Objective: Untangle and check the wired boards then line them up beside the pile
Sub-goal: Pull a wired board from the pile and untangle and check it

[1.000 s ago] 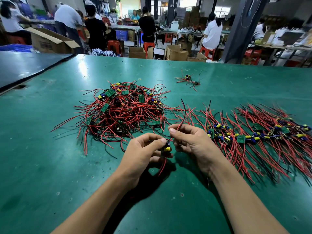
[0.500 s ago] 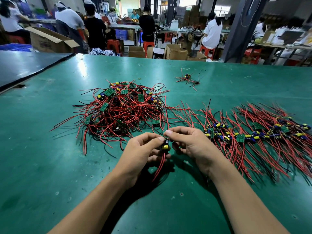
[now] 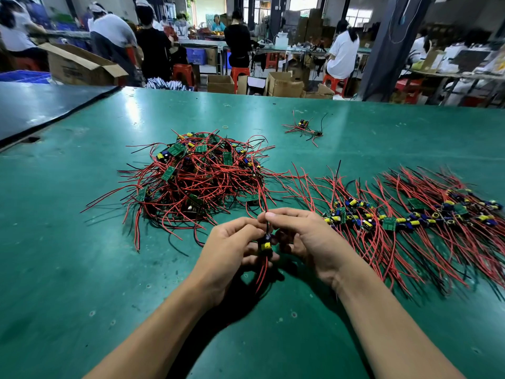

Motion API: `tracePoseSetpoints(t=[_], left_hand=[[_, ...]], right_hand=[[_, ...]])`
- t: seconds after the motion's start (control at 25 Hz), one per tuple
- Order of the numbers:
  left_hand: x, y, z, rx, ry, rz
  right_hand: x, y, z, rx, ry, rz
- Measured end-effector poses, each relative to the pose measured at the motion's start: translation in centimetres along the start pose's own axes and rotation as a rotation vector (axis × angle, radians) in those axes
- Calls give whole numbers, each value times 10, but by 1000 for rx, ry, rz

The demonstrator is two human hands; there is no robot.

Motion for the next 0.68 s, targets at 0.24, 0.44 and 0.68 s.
tracePoseSetpoints(t=[0.24, 0.44, 0.68], left_hand=[[-1, 0, -1, 49, -25, 24], [-2, -2, 1, 165, 41, 20], [-3, -2, -1, 152, -8, 53]], right_hand=[[2, 0, -4, -66, -28, -38], [0, 5, -7, -159, -35, 88], [2, 1, -6, -308, -134, -111]])
Point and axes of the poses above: each hand's wrist, its own x-axis towards the middle knuckle, its own y-axis out of the palm, z = x × y, the point moved 2 cm from there along x, towards the middle knuckle, and after that the axes turned 13 degrees about -x, right-handed, at the moved point
